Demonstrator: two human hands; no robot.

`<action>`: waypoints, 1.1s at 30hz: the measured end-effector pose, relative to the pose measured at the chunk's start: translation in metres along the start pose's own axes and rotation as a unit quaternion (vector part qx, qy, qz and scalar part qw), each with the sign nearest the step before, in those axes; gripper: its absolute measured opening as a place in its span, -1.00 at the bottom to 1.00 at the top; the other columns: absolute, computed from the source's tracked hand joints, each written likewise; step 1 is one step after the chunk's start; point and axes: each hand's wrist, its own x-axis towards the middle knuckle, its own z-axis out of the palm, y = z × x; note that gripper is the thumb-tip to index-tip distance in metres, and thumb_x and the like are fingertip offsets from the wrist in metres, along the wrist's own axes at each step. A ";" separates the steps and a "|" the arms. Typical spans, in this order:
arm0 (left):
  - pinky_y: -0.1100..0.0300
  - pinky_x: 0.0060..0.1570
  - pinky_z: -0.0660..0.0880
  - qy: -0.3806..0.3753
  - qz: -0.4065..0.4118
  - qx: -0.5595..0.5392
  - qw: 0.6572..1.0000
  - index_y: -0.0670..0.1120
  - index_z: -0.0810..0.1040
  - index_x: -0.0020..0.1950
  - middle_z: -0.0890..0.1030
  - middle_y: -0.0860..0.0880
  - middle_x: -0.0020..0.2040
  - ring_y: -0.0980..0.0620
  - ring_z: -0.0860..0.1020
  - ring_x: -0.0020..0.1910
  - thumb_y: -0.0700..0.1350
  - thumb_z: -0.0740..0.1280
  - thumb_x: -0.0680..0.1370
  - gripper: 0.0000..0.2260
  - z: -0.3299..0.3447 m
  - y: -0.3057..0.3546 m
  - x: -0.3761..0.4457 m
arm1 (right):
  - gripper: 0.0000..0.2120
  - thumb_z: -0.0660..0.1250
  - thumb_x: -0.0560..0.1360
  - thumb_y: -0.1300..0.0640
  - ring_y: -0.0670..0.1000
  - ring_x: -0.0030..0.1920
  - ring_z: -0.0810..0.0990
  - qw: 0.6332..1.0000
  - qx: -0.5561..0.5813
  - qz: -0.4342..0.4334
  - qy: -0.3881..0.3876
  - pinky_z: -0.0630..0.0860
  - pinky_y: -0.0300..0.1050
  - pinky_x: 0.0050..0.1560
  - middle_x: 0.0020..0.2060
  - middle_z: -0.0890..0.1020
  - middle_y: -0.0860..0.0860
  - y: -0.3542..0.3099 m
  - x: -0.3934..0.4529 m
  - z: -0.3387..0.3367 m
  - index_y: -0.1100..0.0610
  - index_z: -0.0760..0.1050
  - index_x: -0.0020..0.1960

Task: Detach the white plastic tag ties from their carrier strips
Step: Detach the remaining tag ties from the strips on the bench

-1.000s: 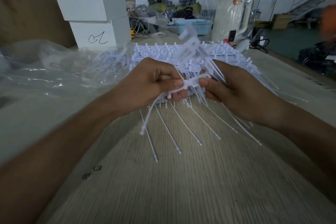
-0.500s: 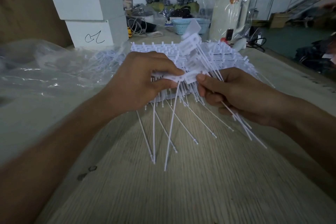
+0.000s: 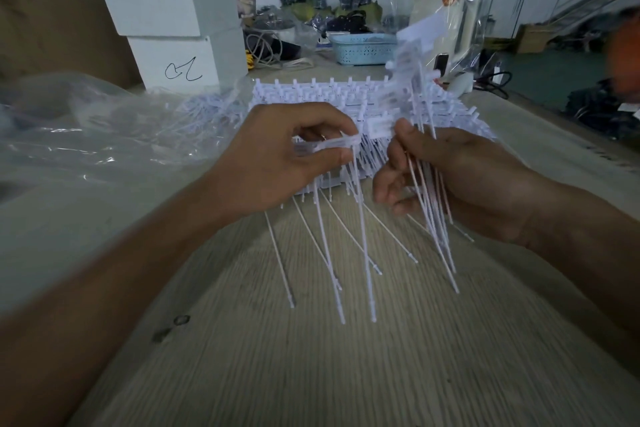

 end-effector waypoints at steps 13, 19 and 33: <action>0.41 0.03 0.50 -0.009 0.009 0.004 1.000 -0.06 0.70 0.06 0.70 0.10 -0.06 0.27 0.63 -0.07 -0.16 0.51 0.49 -0.84 0.003 0.000 -0.001 | -0.84 0.19 0.67 0.15 0.00 -0.45 0.35 0.970 0.008 -0.203 0.132 0.38 -0.17 -0.41 -0.39 0.47 0.09 -0.006 0.000 0.011 0.22 0.48 0.04; 0.38 0.05 0.51 -0.018 0.014 0.012 1.000 -0.06 0.70 0.08 0.70 0.11 -0.04 0.27 0.63 -0.05 -0.14 0.51 0.49 -0.82 0.002 0.001 -0.002 | -0.87 0.39 0.52 0.13 -0.05 -0.49 0.29 0.976 -0.010 -0.168 0.139 0.32 -0.21 -0.46 -0.47 0.36 0.01 0.002 0.002 0.018 0.19 0.64 -0.07; 0.37 0.06 0.52 -0.022 0.016 0.016 1.000 -0.07 0.70 0.09 0.71 0.08 -0.04 0.25 0.63 -0.03 -0.15 0.52 0.48 -0.81 0.002 0.003 -0.003 | -0.70 0.17 0.69 -0.04 -0.02 -0.47 0.18 0.975 -0.017 -0.163 0.150 0.22 -0.24 -0.49 -0.41 0.27 0.02 -0.003 -0.001 0.012 0.10 0.61 0.11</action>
